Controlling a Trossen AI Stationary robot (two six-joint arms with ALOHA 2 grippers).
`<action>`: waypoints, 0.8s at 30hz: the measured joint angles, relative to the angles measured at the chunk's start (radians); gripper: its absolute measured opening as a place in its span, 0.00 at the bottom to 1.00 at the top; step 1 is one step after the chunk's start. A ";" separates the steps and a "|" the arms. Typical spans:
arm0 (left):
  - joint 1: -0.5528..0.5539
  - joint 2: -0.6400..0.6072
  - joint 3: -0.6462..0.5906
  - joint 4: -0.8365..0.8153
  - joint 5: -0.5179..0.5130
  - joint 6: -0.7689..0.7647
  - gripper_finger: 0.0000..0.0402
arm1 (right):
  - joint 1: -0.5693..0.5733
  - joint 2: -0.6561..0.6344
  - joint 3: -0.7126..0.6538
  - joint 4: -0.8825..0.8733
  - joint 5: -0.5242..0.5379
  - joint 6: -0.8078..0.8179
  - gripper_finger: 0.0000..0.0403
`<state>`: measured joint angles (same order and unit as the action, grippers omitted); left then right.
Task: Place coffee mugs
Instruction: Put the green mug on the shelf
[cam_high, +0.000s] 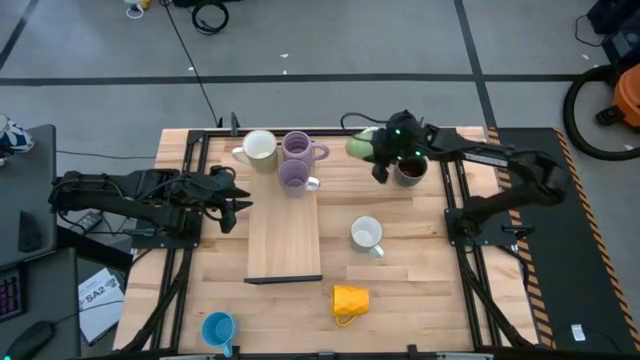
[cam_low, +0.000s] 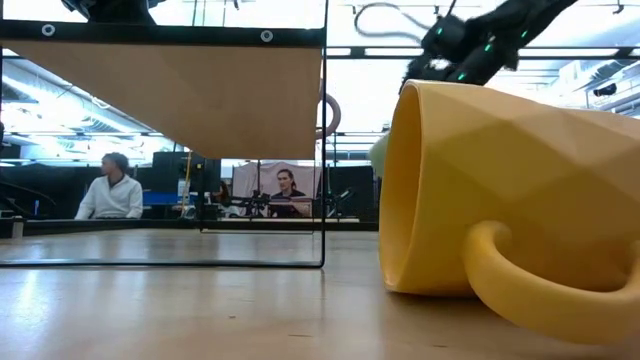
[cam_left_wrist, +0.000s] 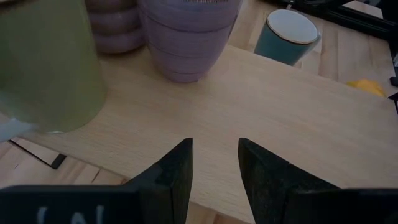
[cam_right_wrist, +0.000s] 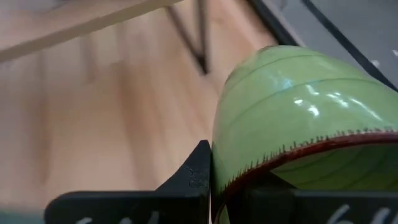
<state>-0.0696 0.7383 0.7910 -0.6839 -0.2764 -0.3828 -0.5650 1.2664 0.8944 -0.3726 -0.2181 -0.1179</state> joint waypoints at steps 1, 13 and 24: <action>0.000 0.000 0.000 0.000 0.000 0.000 0.34 | 0.016 -0.026 0.000 -0.037 -0.007 -0.019 0.06; 0.000 0.000 0.000 0.001 0.000 0.000 0.33 | 0.226 -0.178 0.000 -0.360 0.032 -0.063 0.06; 0.000 0.000 0.000 0.005 0.000 0.000 0.34 | 0.376 -0.181 0.000 -0.611 0.068 -0.062 0.07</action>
<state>-0.0696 0.7383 0.7914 -0.6791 -0.2767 -0.3832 -0.1895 1.0851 0.8948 -0.9838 -0.1501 -0.1795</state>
